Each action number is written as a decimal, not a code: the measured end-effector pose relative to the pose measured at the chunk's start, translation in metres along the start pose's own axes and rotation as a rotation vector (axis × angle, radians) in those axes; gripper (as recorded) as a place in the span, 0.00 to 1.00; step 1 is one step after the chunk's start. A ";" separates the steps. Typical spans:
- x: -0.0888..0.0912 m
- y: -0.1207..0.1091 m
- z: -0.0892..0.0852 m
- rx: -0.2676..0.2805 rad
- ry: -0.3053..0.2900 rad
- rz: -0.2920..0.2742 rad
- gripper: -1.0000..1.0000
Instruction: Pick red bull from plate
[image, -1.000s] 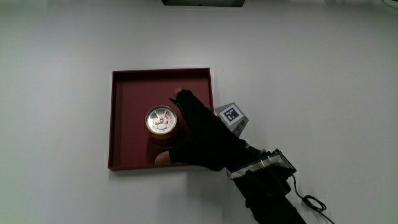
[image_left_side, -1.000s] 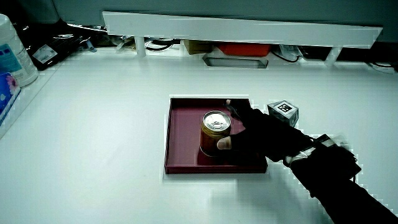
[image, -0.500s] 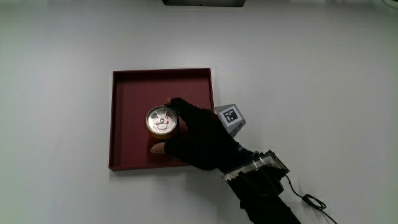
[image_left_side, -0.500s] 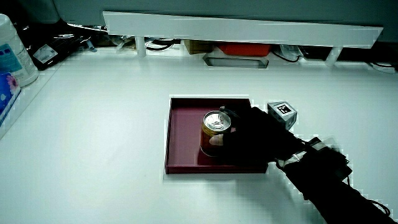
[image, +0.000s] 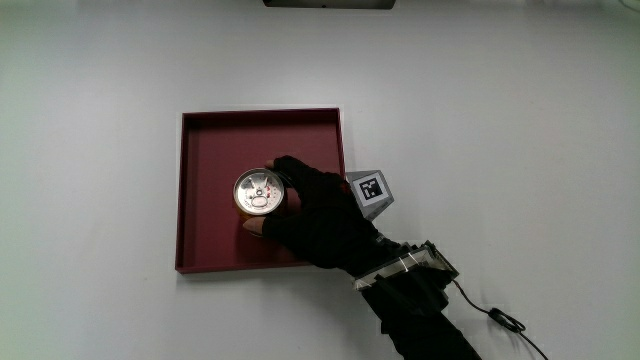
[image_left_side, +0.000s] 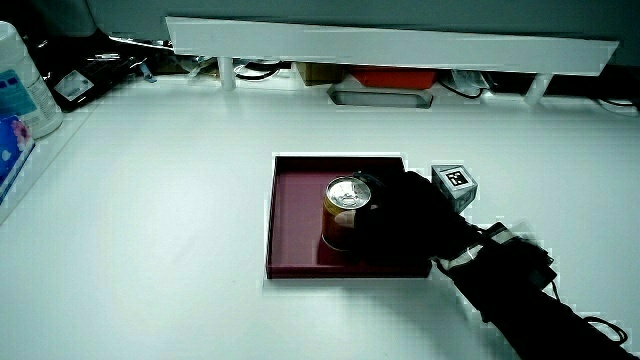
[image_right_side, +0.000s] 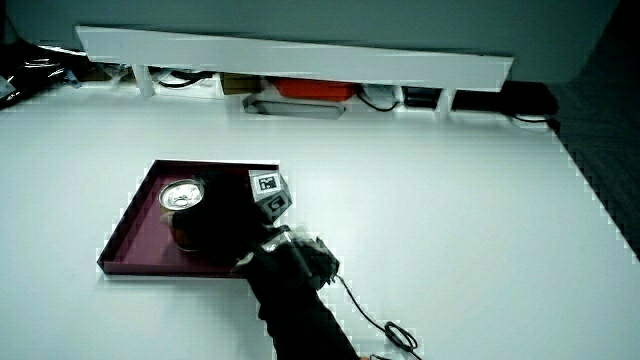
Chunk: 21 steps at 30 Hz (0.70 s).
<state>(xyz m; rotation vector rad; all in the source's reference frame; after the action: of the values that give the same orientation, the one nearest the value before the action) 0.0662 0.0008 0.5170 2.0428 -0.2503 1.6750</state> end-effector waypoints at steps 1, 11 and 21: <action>0.000 -0.001 0.000 0.004 0.011 -0.001 0.91; 0.004 -0.007 0.000 0.083 0.046 0.034 1.00; -0.015 -0.018 0.026 0.082 0.186 0.086 1.00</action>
<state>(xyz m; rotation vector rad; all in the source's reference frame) 0.0930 0.0022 0.4943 1.9425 -0.2121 1.9434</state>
